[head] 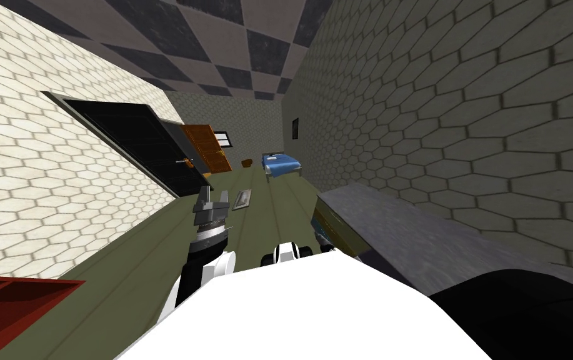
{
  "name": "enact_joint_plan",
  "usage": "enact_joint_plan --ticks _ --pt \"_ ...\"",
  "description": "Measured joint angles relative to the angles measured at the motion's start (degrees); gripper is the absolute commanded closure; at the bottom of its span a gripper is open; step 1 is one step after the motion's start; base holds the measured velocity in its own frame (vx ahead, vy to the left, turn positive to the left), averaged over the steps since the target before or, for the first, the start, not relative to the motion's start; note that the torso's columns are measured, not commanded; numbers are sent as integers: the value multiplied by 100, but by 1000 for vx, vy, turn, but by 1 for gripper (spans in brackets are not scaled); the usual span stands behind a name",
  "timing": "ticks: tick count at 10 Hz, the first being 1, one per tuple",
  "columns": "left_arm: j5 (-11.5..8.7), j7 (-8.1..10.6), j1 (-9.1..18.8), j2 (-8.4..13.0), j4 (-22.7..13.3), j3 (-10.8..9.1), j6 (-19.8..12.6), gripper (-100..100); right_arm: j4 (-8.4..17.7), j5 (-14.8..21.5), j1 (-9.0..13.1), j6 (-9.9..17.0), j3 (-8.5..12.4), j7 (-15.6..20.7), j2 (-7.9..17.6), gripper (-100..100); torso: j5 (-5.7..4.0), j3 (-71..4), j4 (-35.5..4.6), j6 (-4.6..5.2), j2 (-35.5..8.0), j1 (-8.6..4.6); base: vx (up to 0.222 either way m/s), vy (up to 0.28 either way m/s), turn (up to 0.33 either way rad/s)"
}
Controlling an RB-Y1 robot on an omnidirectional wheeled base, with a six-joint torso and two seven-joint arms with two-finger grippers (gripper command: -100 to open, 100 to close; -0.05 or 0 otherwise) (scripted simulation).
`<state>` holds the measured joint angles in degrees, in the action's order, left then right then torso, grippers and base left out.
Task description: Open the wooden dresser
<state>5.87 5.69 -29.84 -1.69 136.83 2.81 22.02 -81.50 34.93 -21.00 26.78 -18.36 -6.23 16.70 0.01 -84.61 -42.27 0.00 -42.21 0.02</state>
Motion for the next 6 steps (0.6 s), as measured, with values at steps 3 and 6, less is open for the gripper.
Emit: enact_joint_plan --ticks 3,6 --pt "0 0 0 0 0 0 0 0 376 105 164 445 -144 67 73 -100 1 2 -1 0 -5 1 89 37 101" --pt "0 0 0 0 0 0 0 0 780 420 157 867 -247 50 106 -100 -1 13 -6 1 -24 -5 75 34 52"
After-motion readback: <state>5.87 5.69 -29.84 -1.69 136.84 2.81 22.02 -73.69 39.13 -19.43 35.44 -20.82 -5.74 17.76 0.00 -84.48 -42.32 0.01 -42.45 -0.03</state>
